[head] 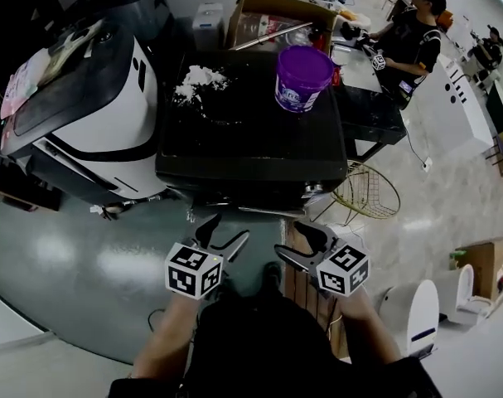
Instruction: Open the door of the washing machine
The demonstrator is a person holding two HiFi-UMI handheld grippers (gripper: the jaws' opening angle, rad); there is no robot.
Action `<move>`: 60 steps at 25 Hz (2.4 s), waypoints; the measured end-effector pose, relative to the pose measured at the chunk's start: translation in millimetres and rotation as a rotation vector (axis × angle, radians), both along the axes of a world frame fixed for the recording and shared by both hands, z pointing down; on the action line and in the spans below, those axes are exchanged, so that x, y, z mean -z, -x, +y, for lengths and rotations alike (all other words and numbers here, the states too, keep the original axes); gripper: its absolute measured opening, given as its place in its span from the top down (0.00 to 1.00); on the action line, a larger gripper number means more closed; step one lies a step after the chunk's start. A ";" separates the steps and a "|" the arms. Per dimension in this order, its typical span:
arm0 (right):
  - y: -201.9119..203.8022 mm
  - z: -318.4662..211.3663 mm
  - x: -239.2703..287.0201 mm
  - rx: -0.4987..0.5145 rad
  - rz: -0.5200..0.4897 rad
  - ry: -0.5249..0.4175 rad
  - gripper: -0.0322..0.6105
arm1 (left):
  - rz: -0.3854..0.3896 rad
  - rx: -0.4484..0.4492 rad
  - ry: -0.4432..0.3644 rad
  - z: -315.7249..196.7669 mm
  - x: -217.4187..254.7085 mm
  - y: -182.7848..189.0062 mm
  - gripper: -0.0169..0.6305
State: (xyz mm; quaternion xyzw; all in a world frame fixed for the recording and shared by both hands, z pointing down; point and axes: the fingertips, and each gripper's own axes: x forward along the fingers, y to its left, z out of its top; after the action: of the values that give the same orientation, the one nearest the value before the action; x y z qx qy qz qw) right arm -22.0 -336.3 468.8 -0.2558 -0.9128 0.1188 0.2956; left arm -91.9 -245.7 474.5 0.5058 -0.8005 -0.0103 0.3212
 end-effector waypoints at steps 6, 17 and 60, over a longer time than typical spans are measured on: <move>4.3 -9.5 -38.8 0.080 0.058 -0.013 0.46 | 0.022 0.077 0.020 -8.0 -26.9 2.3 0.47; 5.4 -1.3 -105.1 -0.003 0.109 -0.084 0.46 | 0.043 0.031 0.074 4.5 -97.4 3.3 0.49; 65.1 -105.6 -314.6 0.147 0.322 -0.593 0.62 | 0.111 -0.051 0.172 -64.1 -211.4 37.7 0.50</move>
State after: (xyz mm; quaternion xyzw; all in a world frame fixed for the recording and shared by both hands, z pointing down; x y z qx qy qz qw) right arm -87.0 -441.8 783.4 -0.2016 -0.8284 -0.1345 0.5049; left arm -129.6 -309.8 685.9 0.4954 -0.7662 0.0390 0.4075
